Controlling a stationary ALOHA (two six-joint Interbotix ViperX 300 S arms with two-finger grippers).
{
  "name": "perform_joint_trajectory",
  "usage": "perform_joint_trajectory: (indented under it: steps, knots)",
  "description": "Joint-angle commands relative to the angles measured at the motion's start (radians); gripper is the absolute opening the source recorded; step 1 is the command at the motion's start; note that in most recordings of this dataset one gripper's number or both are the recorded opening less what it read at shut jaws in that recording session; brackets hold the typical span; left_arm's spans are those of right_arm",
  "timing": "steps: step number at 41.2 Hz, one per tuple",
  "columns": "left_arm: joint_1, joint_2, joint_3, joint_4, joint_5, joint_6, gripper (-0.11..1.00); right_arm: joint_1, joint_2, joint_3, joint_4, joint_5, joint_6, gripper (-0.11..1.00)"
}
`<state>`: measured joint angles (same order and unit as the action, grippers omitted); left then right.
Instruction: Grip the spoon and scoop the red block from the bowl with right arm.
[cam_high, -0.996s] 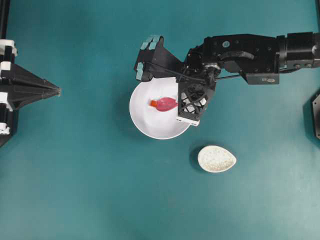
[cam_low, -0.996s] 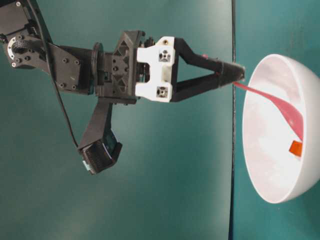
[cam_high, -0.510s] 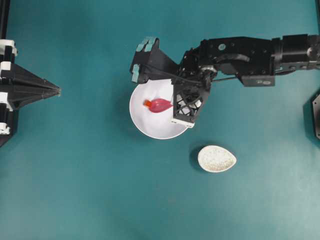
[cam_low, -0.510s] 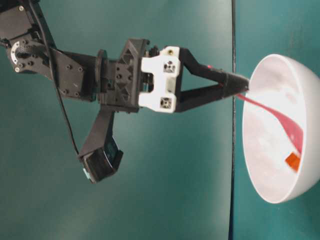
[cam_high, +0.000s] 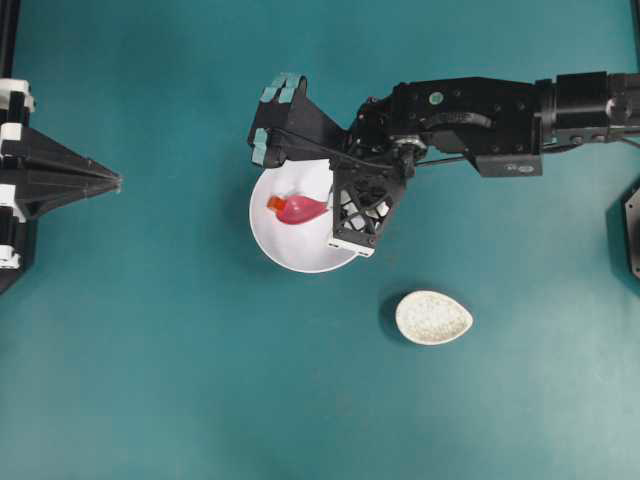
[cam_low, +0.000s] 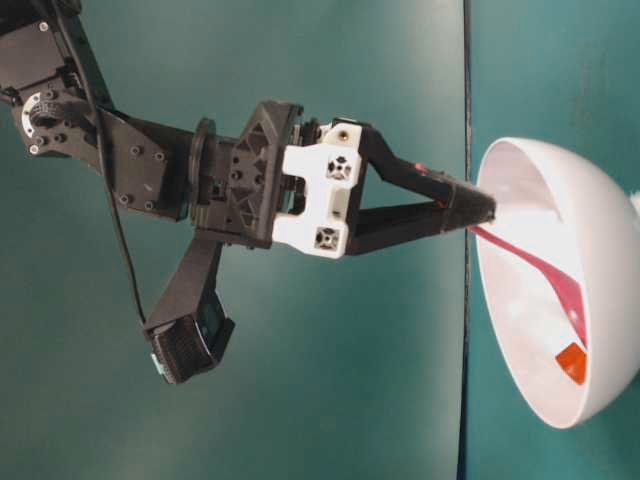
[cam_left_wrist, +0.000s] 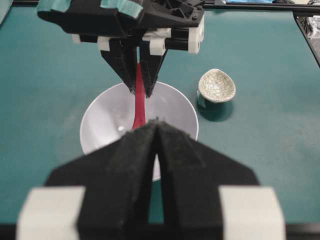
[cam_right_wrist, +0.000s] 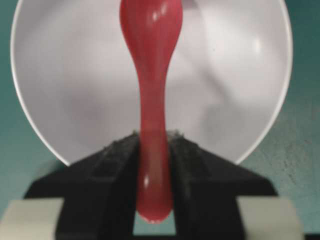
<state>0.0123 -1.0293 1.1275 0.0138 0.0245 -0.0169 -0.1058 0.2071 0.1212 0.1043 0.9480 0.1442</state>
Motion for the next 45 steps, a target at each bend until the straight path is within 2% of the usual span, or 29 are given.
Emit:
perform_joint_trajectory:
  steps: [1,45]
  knots:
    - [0.002,0.005,-0.011,0.002,-0.006,0.002,0.00,-0.002,-0.017,-0.028,-0.002,-0.020,0.005,0.22]
    - [0.002,0.009,-0.011,0.002,-0.006,0.000,0.00,0.002,-0.067,0.026,-0.002,-0.091,0.014,0.22]
